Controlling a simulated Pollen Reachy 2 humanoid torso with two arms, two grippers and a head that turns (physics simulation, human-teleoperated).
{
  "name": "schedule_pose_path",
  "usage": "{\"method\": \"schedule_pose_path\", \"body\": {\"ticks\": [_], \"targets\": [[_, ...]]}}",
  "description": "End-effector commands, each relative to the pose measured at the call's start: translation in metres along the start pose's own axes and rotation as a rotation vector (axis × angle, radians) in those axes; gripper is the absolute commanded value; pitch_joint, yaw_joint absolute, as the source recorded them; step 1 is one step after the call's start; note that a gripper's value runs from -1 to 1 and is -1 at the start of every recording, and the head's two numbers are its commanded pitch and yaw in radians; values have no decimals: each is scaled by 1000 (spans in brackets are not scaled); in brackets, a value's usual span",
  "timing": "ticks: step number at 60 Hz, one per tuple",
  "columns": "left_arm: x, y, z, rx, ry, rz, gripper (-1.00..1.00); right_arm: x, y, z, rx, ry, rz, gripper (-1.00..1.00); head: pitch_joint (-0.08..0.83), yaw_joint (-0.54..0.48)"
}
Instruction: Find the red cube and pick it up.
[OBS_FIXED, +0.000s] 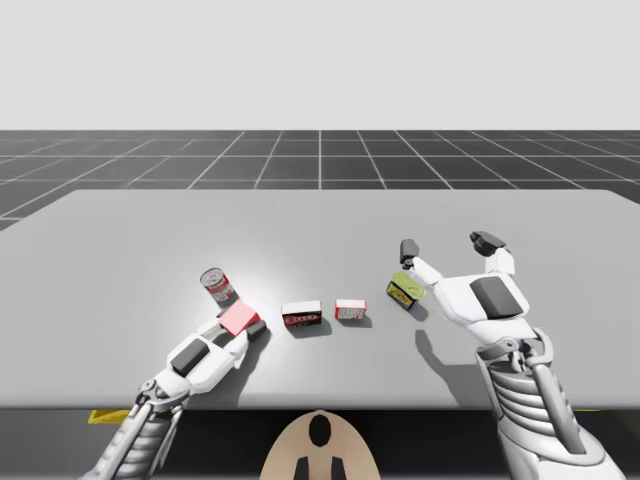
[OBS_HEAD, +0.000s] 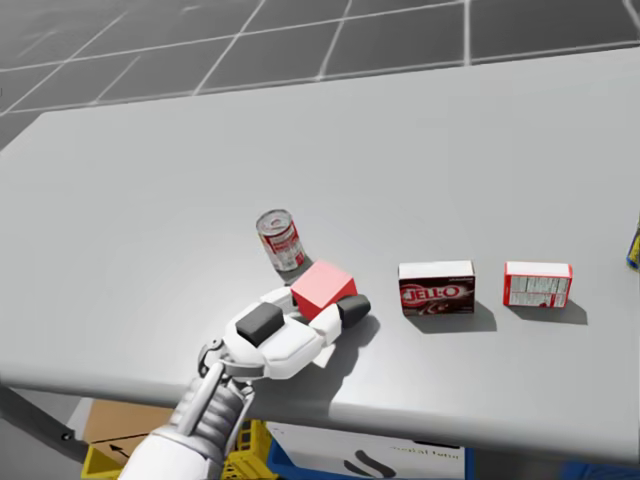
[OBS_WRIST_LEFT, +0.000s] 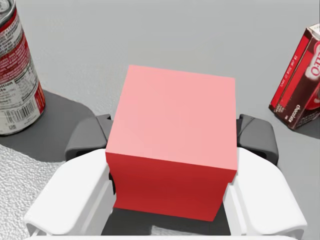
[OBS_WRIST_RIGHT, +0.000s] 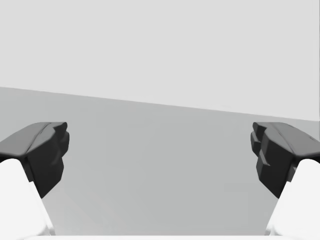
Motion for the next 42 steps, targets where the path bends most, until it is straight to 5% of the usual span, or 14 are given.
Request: {"method": "schedule_pose_path", "body": {"ticks": [1, 13, 23, 42], "targets": [[-5, 0, 1, 1, 17, 10, 927, -1, 0, 0, -2, -1, -1, -1000, 579, 308], [-2, -1, 3, 2, 13, 5, 927, -1, -2, 0, -3, -11, 1, -1000, 417, 315], [9, -3, 9, 8, -3, -16, 924, 0, -3, 1, -3, -20, 5, -1000, 369, 321], [83, -2, 36, 62, -99, -168, 953, -1, -8, 1, 11, -34, 4, -1000, 342, 323]]}}
